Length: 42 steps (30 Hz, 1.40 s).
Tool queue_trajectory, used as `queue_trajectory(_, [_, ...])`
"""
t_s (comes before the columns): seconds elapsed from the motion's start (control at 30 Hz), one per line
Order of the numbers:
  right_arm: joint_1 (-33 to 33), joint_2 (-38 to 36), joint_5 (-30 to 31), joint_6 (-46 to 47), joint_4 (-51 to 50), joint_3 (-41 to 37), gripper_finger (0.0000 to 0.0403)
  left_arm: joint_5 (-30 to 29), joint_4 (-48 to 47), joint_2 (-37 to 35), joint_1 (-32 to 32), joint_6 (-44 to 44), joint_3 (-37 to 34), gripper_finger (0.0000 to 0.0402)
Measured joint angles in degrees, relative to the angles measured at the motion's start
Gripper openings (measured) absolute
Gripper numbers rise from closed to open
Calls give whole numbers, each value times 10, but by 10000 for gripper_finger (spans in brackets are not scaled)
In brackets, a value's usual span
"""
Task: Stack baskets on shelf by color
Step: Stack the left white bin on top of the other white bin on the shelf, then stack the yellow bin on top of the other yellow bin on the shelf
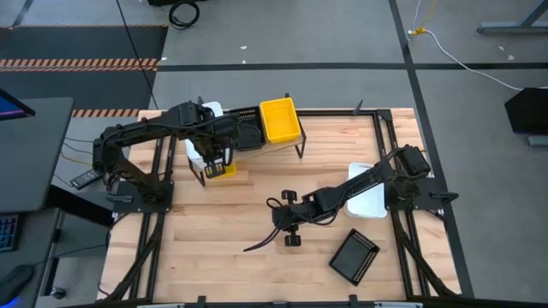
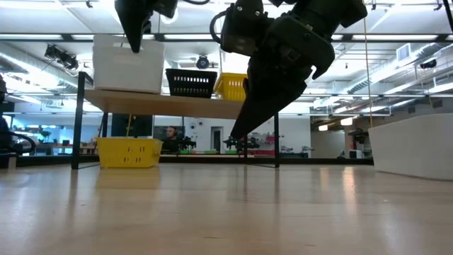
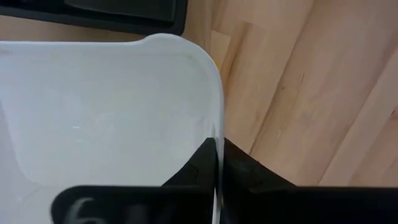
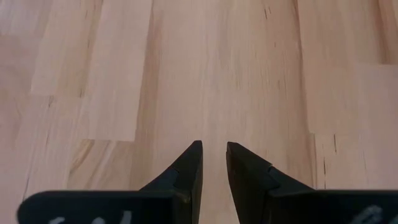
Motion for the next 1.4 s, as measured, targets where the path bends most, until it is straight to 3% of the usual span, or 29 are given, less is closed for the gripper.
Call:
queue_trajectory(0.53, [0, 0, 0, -1, 0, 0, 78, 0, -2, -7, -4, 0, 7, 77])
queue_trajectory(0.9, [0, -12, 1, -1, -3, 0, 78, 9, 0, -19, -22, -33, 144, 92])
queue_trajectory(1.03, [0, -36, 13, -1, -1, 0, 78, 10, 1, -19, -81, -41, 180, 89])
queue_trajectory(1.17, [0, -52, 31, -16, 4, 0, 78, -30, 1, -19, -161, -85, 174, 85])
queue_trajectory(1.4, [-3, -54, 54, -82, 12, 0, 78, -140, 0, -19, -318, -189, 72, 84])
